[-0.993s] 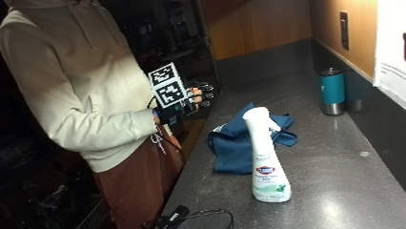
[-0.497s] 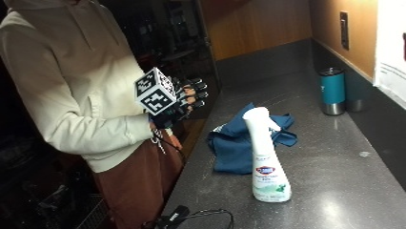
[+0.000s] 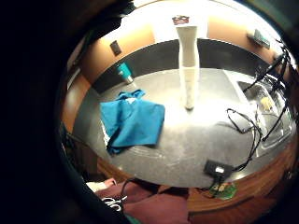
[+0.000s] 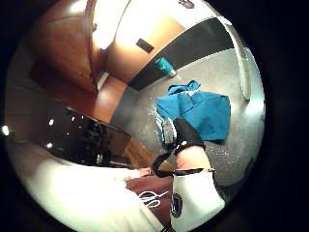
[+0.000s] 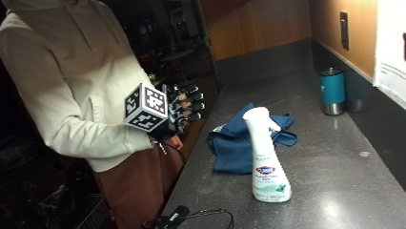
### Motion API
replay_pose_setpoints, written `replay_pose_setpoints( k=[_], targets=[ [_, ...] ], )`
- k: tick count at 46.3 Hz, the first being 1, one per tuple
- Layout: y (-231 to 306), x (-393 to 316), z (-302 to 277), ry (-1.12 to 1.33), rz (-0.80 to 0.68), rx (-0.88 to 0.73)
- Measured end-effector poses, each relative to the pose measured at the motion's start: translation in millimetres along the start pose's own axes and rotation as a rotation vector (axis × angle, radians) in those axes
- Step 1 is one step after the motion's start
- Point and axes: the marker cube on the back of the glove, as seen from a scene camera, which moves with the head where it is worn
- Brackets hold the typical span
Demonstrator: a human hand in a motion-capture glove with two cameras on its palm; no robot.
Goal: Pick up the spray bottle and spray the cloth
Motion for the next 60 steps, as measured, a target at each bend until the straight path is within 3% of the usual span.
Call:
replay_pose_setpoints(
  k=[23,60],
  targets=[
    [-24,57,12,-0.102,0.214,0.183],
    [-111,117,59,-0.332,0.522,0.384]
  ],
)
